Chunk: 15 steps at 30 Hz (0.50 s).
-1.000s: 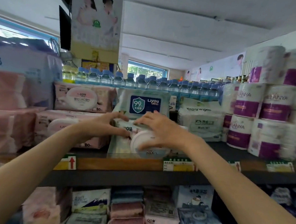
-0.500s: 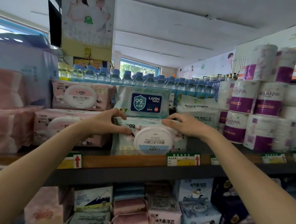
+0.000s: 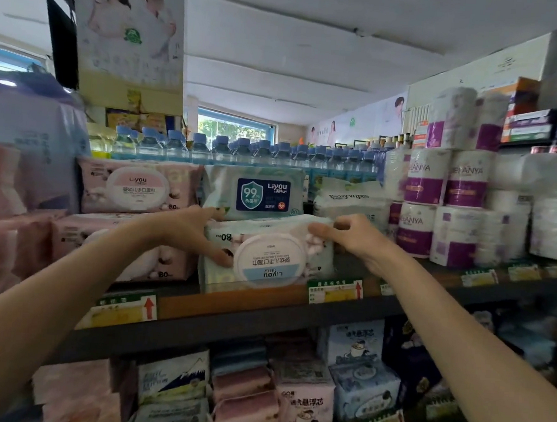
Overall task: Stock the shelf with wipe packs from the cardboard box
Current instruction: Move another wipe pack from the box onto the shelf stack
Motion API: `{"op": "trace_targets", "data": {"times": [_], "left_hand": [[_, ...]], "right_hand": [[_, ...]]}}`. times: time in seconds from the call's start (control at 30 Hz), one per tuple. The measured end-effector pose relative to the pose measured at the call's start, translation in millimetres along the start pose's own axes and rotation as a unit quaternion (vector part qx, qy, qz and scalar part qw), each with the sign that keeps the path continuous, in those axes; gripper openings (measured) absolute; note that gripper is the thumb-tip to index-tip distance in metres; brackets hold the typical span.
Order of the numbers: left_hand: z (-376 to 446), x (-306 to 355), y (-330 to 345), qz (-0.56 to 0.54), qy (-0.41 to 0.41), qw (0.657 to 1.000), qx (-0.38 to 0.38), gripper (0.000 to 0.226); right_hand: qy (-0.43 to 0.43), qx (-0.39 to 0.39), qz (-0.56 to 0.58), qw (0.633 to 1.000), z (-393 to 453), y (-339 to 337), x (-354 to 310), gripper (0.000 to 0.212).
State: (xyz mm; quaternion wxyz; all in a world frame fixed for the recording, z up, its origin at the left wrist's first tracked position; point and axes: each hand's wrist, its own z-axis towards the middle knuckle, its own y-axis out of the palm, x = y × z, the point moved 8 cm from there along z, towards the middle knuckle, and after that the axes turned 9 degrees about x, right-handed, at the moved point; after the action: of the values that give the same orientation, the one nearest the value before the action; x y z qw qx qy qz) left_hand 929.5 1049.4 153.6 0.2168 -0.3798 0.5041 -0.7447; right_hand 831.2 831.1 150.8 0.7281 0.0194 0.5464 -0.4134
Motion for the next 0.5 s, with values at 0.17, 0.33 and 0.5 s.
{"op": "trace_targets", "data": {"times": [0.17, 0.33, 0.5], "left_hand": [[-2.2, 21.5, 1.2, 0.048, 0.026, 0.992, -0.110, 0.082], [18.0, 51.3, 13.7, -0.029, 0.046, 0.990, -0.131, 0.083], [23.4, 52.7, 8.7, -0.134, 0.054, 0.987, -0.070, 0.094]], "right_hand": [[-0.010, -0.028, 0.176, 0.984, -3.4, -0.7, -32.3, 0.007], [-0.028, -0.041, 0.180, 0.983, -3.3, -0.4, -37.2, 0.003], [-0.014, -0.081, 0.250, 0.965, 2.5, -4.1, -18.7, 0.020]]}}
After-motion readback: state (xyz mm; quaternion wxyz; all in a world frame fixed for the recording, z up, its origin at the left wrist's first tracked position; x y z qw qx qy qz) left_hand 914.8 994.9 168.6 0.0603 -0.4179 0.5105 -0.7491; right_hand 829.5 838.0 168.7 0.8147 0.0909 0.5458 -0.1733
